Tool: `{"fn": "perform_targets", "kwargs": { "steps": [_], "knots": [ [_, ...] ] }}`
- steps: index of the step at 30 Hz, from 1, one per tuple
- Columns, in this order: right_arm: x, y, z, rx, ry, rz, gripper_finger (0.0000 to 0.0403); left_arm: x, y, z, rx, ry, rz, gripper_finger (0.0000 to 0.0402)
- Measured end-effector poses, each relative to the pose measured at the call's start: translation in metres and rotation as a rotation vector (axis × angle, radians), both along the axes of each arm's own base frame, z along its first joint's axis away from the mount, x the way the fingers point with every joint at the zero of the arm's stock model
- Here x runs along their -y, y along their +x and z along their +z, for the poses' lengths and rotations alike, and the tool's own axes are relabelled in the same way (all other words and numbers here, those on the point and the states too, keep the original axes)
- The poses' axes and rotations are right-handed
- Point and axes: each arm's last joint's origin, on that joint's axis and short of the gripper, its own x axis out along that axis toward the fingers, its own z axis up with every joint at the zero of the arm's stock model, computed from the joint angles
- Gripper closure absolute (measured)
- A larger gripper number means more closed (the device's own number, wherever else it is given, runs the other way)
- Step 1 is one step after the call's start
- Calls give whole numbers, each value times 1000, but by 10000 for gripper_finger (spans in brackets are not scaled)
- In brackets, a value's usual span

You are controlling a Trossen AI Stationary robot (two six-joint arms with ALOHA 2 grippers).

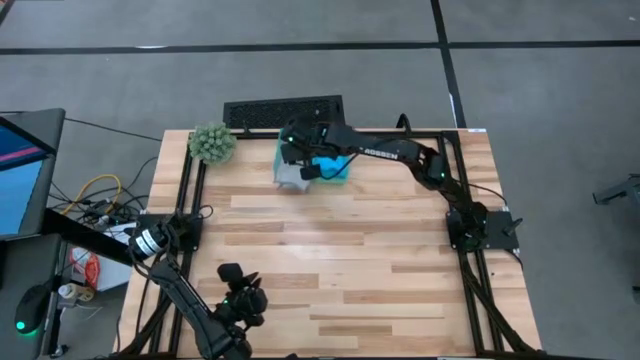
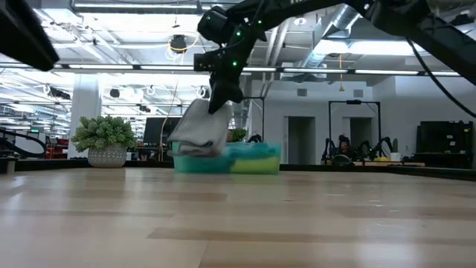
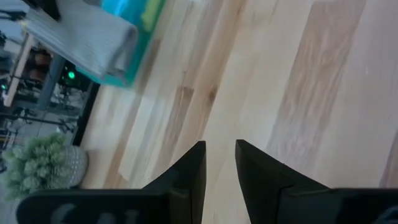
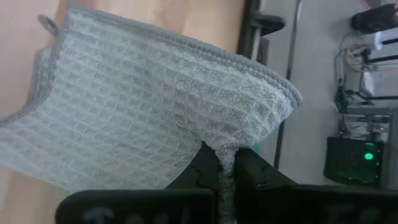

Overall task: Fold microfiber towels
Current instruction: Put the gray microfiber towel into the bin

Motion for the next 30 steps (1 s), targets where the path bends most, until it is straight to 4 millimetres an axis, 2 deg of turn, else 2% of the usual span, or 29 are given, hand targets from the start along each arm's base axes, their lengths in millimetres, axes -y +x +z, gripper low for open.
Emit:
{"fn": "perform_targets", "kwargs": {
  "steps": [5,9,18,23,27,30],
  "knots": [
    [15,-3,8,3,-32,21,371,0,-1,0,-19,-14,12,322],
    [36,-9,10,8,-46,13,370,0,-1,0,-15,-15,15,322],
    [80,-9,-34,-29,-5,10,369,-1,2,0,0,4,1,322],
    [86,0,-60,-58,-39,37,360,-3,4,0,1,4,9,322],
    [86,4,-58,-25,-62,52,330,-4,5,0,4,6,11,322],
    [86,5,-54,-7,-91,39,287,-4,5,0,23,17,2,322]
  ]
}}
